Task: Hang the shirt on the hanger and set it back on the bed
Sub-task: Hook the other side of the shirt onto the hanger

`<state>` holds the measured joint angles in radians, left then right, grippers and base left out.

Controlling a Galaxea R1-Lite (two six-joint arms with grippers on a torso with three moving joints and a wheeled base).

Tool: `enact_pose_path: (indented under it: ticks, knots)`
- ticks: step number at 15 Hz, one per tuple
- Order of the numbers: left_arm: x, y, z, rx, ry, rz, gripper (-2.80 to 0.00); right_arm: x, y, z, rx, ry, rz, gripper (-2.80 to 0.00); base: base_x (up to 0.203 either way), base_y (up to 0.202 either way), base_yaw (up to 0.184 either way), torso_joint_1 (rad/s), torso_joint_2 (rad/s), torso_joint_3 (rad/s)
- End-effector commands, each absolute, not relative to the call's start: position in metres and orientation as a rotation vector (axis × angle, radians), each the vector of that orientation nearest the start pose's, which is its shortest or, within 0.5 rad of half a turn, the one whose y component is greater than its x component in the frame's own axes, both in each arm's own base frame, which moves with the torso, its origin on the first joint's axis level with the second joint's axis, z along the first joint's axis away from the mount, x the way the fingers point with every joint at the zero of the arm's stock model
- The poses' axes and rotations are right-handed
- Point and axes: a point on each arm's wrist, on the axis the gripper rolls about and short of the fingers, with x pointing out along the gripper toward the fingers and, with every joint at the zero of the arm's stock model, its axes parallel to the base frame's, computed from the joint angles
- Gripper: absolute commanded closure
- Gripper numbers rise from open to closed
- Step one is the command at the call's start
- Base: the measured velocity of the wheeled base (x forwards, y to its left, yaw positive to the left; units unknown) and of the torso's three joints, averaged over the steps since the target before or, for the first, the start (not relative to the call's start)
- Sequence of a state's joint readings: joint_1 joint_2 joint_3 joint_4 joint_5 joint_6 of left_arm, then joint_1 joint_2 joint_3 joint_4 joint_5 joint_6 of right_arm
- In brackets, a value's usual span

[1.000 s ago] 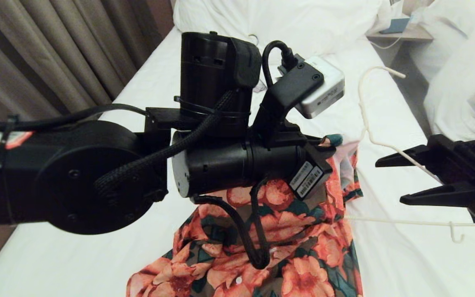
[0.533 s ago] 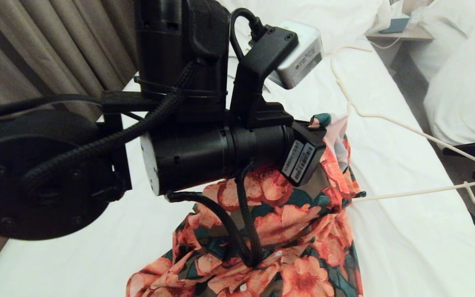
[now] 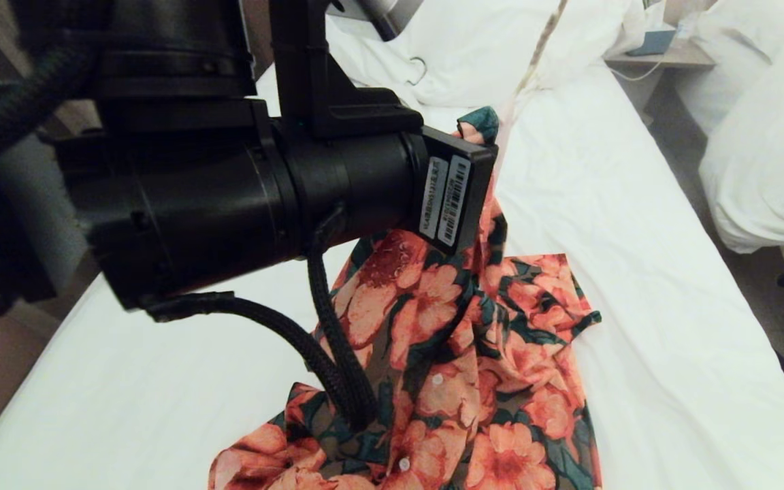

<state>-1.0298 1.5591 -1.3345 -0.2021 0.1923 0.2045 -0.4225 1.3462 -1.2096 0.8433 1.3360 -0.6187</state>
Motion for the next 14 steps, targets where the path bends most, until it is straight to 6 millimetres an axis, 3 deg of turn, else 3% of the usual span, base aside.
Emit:
enact_pose_path:
  ticks: [1,2,3,6,9,11,14]
  knots:
    - [0.143,-0.233,0.342,0.189,-0.094,-0.826,0.0,0.167,-0.05,0.266,0.239,0.358,0.982,-2.8,0.0,0.0,0.0,0.0,0.0,0.0]
    - [0.141,-0.23,0.343,0.185,-0.095,-0.825,0.0,0.167,-0.048,0.267,0.247,0.349,1.007,-2.8,0.0,0.0,0.0,0.0,0.0,0.0]
    - [0.141,-0.229,0.341,0.177,-0.085,-0.825,0.0,0.167,-0.045,0.267,0.246,0.346,1.027,0.0,0.0,0.0,0.0,0.0,0.0,0.0]
    - [0.14,-0.228,0.337,0.175,-0.07,-0.831,0.0,0.174,-0.035,0.281,0.263,0.365,1.082,0.0,0.0,0.0,0.0,0.0,0.0,0.0]
    - [0.138,-0.226,0.34,0.152,-0.067,-0.84,0.0,0.199,-0.031,0.298,0.373,0.45,1.108,0.0,0.0,0.0,0.0,0.0,0.0,0.0]
    - [0.127,-0.223,0.345,0.087,-0.05,-0.885,0.0,0.219,-0.027,0.307,0.514,0.585,1.061,0.0,0.0,0.0,0.0,0.0,0.0,0.0]
    - [0.117,-0.213,0.346,0.01,0.019,-0.971,0.0,0.237,-0.008,0.309,0.475,0.727,0.916,0.0,0.0,0.0,0.0,0.0,0.0,0.0]
